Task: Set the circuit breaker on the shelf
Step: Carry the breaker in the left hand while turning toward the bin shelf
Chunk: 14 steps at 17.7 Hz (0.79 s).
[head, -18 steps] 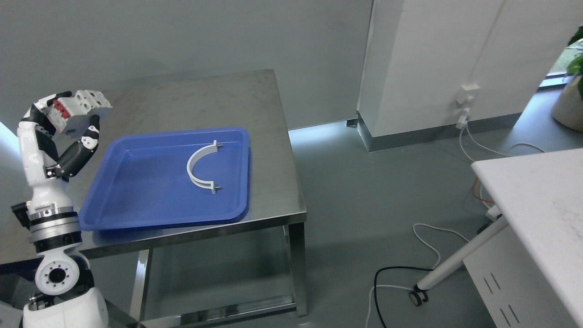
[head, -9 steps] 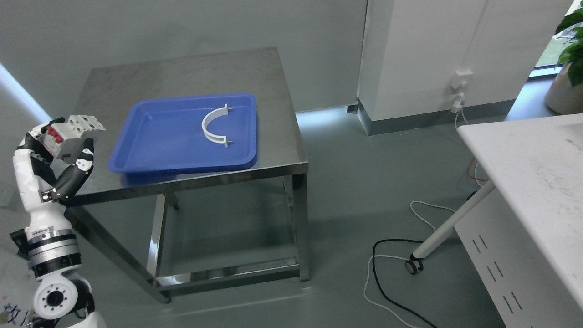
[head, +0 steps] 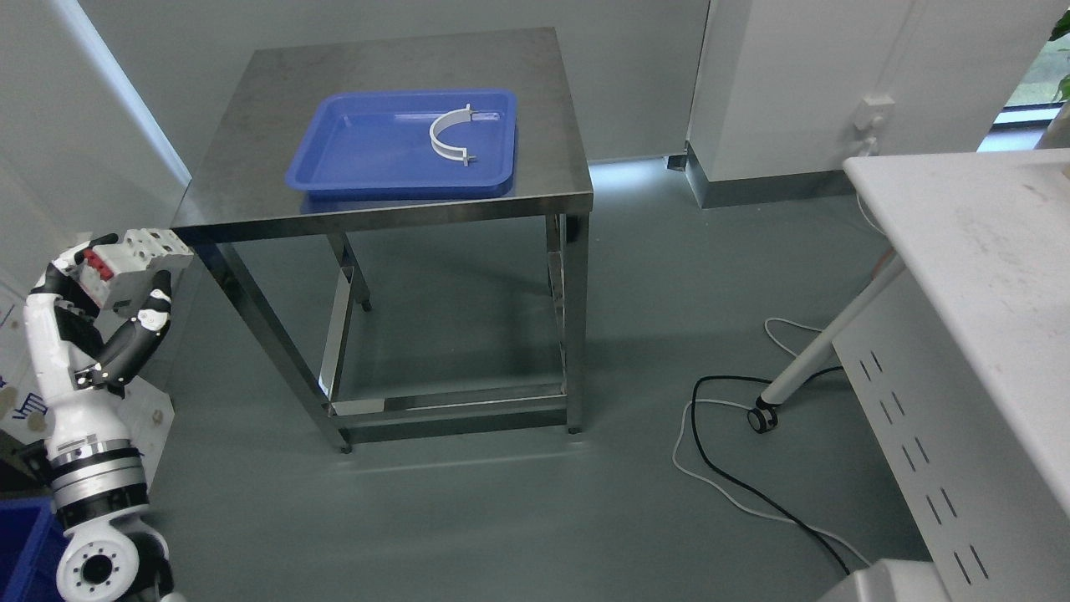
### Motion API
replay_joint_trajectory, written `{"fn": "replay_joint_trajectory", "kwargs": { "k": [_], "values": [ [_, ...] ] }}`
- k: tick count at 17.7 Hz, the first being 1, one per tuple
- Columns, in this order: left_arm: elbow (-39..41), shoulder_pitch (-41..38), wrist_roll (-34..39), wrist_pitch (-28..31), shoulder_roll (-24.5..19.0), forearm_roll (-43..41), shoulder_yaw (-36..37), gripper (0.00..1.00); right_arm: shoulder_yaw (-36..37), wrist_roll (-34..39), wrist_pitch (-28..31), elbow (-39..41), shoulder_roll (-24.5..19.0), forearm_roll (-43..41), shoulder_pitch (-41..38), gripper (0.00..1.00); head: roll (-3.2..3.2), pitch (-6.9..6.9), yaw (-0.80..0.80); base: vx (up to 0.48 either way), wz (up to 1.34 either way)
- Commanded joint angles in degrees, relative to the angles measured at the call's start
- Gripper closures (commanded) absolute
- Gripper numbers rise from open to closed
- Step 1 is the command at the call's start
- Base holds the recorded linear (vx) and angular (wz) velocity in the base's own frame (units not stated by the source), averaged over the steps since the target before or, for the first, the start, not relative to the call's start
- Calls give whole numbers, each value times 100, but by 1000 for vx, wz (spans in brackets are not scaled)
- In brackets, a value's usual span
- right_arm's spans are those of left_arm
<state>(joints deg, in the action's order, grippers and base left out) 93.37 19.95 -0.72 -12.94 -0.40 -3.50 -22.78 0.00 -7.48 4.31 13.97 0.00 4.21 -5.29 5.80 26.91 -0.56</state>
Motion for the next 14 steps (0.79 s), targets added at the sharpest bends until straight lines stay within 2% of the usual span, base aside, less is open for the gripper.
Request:
{"fn": "replay_joint_trajectory", "kwargs": {
  "k": [1,6,14],
  "values": [
    [172,-280,2,2,-60,201,2,83,-114,-25,26,0,100,-7,2,0,0,0,0,-456,-18],
    [181,-316,2,-16,-60,289,-77,83,-114,-34,17,0,100,1,2,0,0,1,0,-416,142],
    [181,-325,10,-130,-60,455,-165,83,-114,-26,26,0,100,1,2,0,0,1,0,-356,736]
  ]
}}
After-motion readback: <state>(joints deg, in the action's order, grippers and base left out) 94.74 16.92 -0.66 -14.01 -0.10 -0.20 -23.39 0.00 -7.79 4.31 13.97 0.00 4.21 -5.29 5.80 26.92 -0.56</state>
